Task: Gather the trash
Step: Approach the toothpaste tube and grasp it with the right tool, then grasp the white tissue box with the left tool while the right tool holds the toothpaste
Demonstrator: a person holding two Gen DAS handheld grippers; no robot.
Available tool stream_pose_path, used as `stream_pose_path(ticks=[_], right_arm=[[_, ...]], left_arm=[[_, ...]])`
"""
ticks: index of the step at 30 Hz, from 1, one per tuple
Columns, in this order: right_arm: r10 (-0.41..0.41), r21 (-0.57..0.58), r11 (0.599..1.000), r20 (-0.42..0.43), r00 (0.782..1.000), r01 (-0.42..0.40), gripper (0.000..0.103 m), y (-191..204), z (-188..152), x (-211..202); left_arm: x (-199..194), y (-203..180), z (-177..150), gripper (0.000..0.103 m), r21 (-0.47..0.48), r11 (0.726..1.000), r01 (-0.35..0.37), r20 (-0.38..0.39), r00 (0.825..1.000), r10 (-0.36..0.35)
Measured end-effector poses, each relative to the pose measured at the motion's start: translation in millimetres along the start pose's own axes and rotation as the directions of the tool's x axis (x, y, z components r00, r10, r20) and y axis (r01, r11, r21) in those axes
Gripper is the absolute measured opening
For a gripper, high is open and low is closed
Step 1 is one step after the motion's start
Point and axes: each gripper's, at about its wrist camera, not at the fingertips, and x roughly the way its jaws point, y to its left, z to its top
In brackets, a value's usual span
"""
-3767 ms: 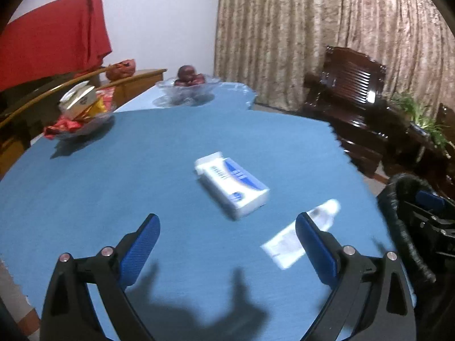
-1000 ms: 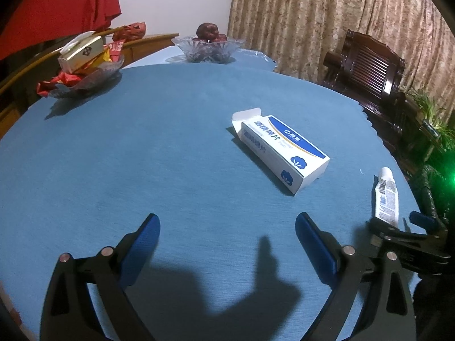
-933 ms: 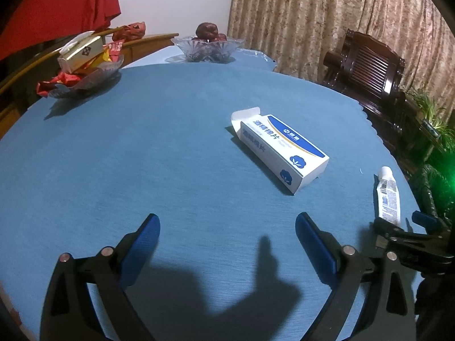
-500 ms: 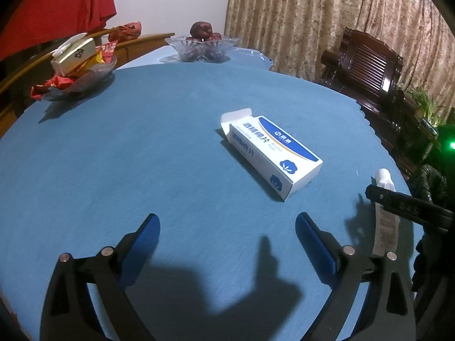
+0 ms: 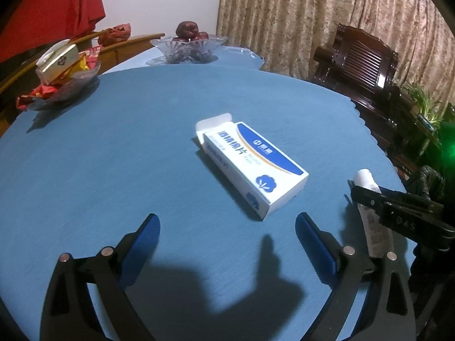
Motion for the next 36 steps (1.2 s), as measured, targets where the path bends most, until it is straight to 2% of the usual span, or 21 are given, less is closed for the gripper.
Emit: stream_pose_path(ticks=[5, 14, 19, 24, 26, 29, 32, 36], right_arm=[[-0.024, -0.024, 0.999, -0.017, 1.0, 0.023, 0.037, 13.3, 3.3, 2.1], [0.023, -0.02, 1.0, -0.034, 0.999, -0.024, 0.034, -3.0, 6.9, -1.8], [0.022, -0.029, 0.999, -0.044, 0.999, -0.024, 0.034, -7.6, 7.3, -1.6], [0.015, -0.045, 0.999, -0.041, 0.999, -0.017, 0.034, -8.9, 5.3, -1.5], [0.019, -0.046, 0.999, -0.042, 0.999, -0.021, 0.034, -8.8, 4.8, -1.4], [0.022, -0.055, 0.998, -0.045, 0.999, -0.024, 0.034, -6.5, 3.6, -1.8], [0.03, -0.054, 0.998, -0.05, 0.998, -0.033, 0.034, -5.4, 2.7, -3.5], [0.039, -0.053, 0.998, -0.043, 0.998, -0.042, 0.033, -4.0, 1.2, -9.0]], left_arm=[[5.5, -8.5, 5.4, 0.094, 0.008, 1.0, 0.005, 0.001, 1.0, -0.005], [19.5, -25.0, 24.7, 0.094, -0.001, 1.0, 0.031, 0.005, 1.0, -0.031], [37.2, -35.2, 37.9, 0.094, -0.01, 1.0, -0.01, -0.003, 1.0, 0.01], [60.7, -35.4, 39.9, 0.094, -0.024, 0.997, -0.069, -0.066, 0.996, 0.067], [68.9, -34.1, 37.6, 0.09, -0.027, 0.996, -0.083, -0.105, 0.991, 0.08], [66.6, -31.8, 33.7, 0.07, -0.027, 0.996, -0.086, -0.09, 0.992, 0.083], [58.8, -27.4, 31.4, 0.066, -0.044, 0.998, -0.047, -0.083, 0.996, 0.043], [41.5, -22.8, 24.2, 0.064, -0.054, 0.998, -0.03, -0.052, 0.998, 0.027]])
